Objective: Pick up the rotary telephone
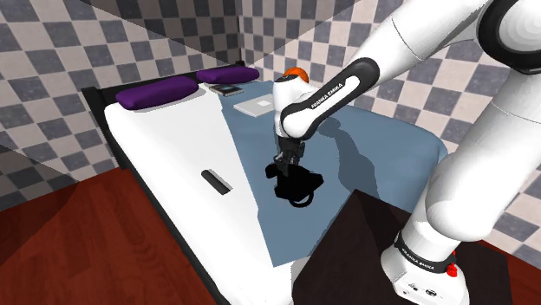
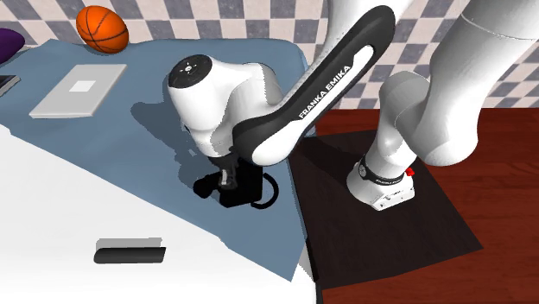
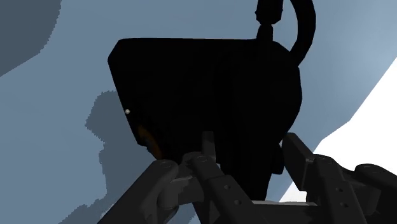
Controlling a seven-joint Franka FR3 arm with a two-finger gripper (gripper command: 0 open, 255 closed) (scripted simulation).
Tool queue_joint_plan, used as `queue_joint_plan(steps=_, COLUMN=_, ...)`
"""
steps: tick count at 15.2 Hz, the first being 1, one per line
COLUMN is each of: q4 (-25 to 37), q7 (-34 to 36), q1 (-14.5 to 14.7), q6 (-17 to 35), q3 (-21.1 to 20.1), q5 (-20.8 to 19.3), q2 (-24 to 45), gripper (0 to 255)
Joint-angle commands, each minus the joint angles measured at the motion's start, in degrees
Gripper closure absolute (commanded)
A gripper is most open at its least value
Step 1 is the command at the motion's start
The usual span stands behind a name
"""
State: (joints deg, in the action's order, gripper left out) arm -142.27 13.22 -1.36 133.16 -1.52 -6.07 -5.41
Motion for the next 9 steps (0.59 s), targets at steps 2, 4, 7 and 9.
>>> queue_joint_plan(steps=2, q4=1.1, q7=-0.3, q1=0.1, q6=-2.6, q3=0.0, q5=0.3, q2=-1.6, gripper=255)
queue_joint_plan(steps=4, q4=1.7, q7=-0.6, q1=0.1, q6=-4.2, q3=0.0, q5=0.5, q2=-2.7, gripper=255)
queue_joint_plan(steps=7, q4=2.7, q7=-0.8, q1=0.1, q6=-6.7, q3=0.0, q5=0.7, q2=-4.1, gripper=255)
queue_joint_plan(steps=9, q4=2.8, q7=-0.9, q1=0.1, q6=-6.8, q3=0.0, q5=0.7, q2=-4.2, gripper=255)
